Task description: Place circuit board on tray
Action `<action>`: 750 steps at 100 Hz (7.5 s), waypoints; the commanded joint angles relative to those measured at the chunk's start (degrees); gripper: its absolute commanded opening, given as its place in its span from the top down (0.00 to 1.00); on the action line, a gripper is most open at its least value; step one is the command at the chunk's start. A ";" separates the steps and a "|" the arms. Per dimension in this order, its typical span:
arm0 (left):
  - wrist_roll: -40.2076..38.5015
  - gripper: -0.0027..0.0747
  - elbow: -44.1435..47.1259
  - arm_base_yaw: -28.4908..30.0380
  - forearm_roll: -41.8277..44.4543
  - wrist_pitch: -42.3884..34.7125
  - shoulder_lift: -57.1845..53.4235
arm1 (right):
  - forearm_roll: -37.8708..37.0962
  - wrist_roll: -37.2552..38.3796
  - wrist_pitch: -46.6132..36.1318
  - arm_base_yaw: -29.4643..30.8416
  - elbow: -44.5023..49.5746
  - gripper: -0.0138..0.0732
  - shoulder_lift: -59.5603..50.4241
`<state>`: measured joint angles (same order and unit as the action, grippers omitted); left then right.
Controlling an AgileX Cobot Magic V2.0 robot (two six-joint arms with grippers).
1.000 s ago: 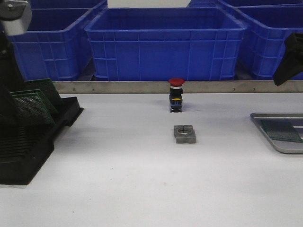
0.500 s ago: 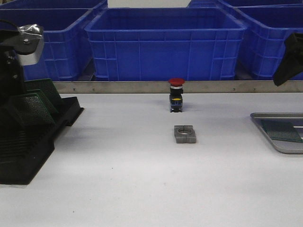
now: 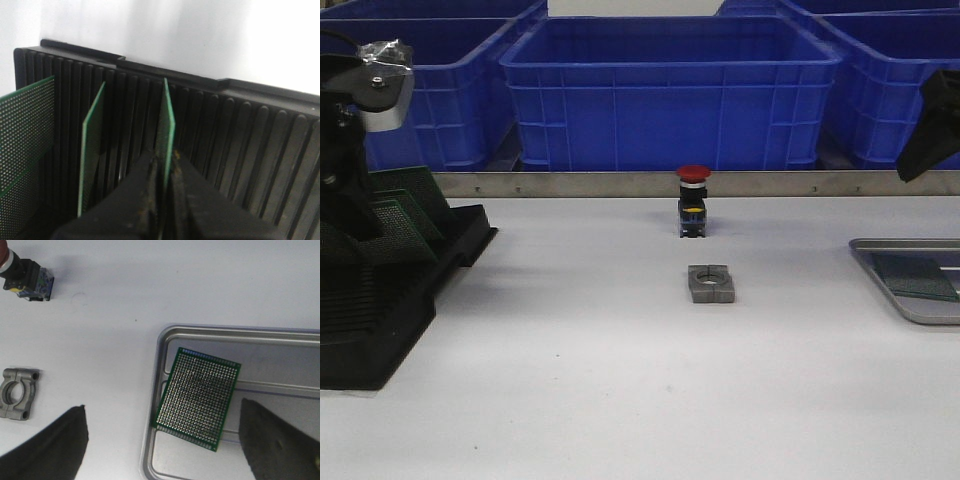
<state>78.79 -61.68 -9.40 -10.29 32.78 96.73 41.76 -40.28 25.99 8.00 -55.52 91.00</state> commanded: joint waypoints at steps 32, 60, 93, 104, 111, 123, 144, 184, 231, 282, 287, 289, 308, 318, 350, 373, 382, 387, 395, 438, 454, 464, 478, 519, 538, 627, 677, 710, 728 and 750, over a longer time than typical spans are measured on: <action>-1.22 0.99 -1.44 -0.18 -2.99 5.33 -10.69 | 2.84 -2.50 2.04 0.00 -1.54 0.18 -7.76; -1.22 0.99 -1.44 -3.46 -14.86 8.40 -13.98 | 2.92 -7.28 5.08 -4.06 -1.54 0.18 -16.45; 2.93 0.99 -1.44 -12.14 -26.26 8.91 -13.98 | 2.87 -18.44 7.82 -19.18 -1.45 0.18 -19.01; 2.93 0.99 -1.44 -14.04 -28.50 9.44 -13.98 | 2.87 -20.96 8.35 -23.04 -1.45 0.18 -19.01; 2.93 0.99 -1.44 -14.39 -30.46 9.97 -13.98 | 2.87 -23.47 9.07 -25.34 -1.45 0.18 -19.01; 5.03 0.99 -1.44 -14.39 -34.65 10.69 -13.98 | 3.24 -26.99 9.07 -28.82 -1.45 0.18 -18.93; 10.87 0.99 -1.44 -14.39 -39.62 14.61 -13.98 | 3.84 -30.02 6.93 -33.75 -1.45 0.18 -17.51; 16.50 0.99 -1.44 -14.39 -45.47 21.05 -13.98 | 7.69 -32.01 4.49 -37.98 -1.45 0.18 -12.96; 16.50 0.99 -1.44 -14.39 -45.56 20.54 -13.98 | 11.43 -32.01 6.28 -37.98 -1.45 0.98 -10.16; 16.39 0.31 -1.44 -14.29 -45.68 17.64 -13.98 | 11.38 -30.94 7.20 -36.35 -1.37 0.98 -10.16; 16.39 0.29 -1.44 -14.29 -45.68 16.96 -13.98 | 11.38 -30.23 7.90 -35.00 -1.30 0.98 -10.16; 16.39 0.29 -1.44 -14.29 -45.68 16.64 -13.98 | 11.38 -29.76 8.39 -34.20 -1.30 0.98 -10.08; 16.39 0.29 -1.44 -14.19 -45.68 14.07 -13.98 | 11.31 -27.66 15.40 -24.17 -1.30 0.98 -8.42; 16.23 0.29 -1.44 -14.19 -45.68 14.03 -13.98 | 11.31 -27.12 17.70 -17.70 -1.30 0.98 -6.14; 16.16 0.29 -1.44 -14.19 -45.68 14.03 -13.98 | 11.91 -20.55 11.95 -2.60 -1.30 0.98 5.29; 16.16 0.29 -1.44 -14.19 -45.68 14.03 -13.98 | 14.21 -20.55 7.10 1.96 -1.42 0.98 9.95; 16.16 0.29 -1.44 -14.19 -45.68 14.13 -13.98 | 14.21 -20.55 5.55 3.09 -1.42 0.98 10.13; 16.16 0.29 -1.44 -14.19 -45.68 14.13 -13.98 | 14.21 -20.55 5.34 3.90 -1.42 0.98 10.13; 16.16 0.29 -1.44 -14.19 -45.68 14.13 -13.98 | 14.21 -20.55 5.60 4.75 -1.42 0.98 10.13; 16.16 0.30 -1.44 -14.19 -45.68 14.60 -13.98 | 14.27 -20.55 6.03 6.45 -1.42 0.98 10.13; 16.16 0.33 -1.44 -14.19 -45.68 14.59 -13.98 | 15.92 -20.13 7.42 7.57 -1.42 0.98 10.01; 16.16 0.33 -1.44 -14.19 -45.68 14.59 -13.98 | 15.76 -20.13 7.63 7.64 -1.42 0.97 10.01; 16.16 0.33 -1.44 -14.19 -45.68 14.59 -13.98 | 15.81 -20.13 7.63 7.64 -1.42 0.72 10.01; 14.58 0.33 -1.44 -14.19 -45.44 14.28 -13.98 | 15.32 -20.13 7.68 7.64 -1.42 0.22 6.55; 13.37 0.33 -1.44 -11.23 -45.39 12.76 -15.50 | 14.16 -20.13 8.80 7.64 -1.42 0.22 0.30; -8.72 0.99 7.60 18.02 -48.31 -3.30 -39.12 | 14.02 -21.67 5.56 0.06 4.03 0.97 -30.35; -7.65 0.99 22.79 18.02 -58.83 -13.93 -56.30 | 17.39 -21.66 -16.87 -3.97 25.97 0.97 -52.76; -4.23 0.99 31.81 18.02 -63.89 -13.93 -68.65 | 17.39 -21.66 -16.08 -3.97 36.00 0.97 -72.72; -4.14 0.99 36.81 18.02 -63.89 -12.99 -76.54 | 17.39 -21.66 -13.25 -3.97 38.97 0.97 -81.42; -3.72 0.99 41.00 18.02 -63.79 -12.86 -84.26 | 17.37 -21.66 -11.23 -3.97 39.97 0.97 -84.23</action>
<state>74.85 -19.99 8.56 -72.21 20.62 13.83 57.78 -61.48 15.84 4.18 -14.16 6.32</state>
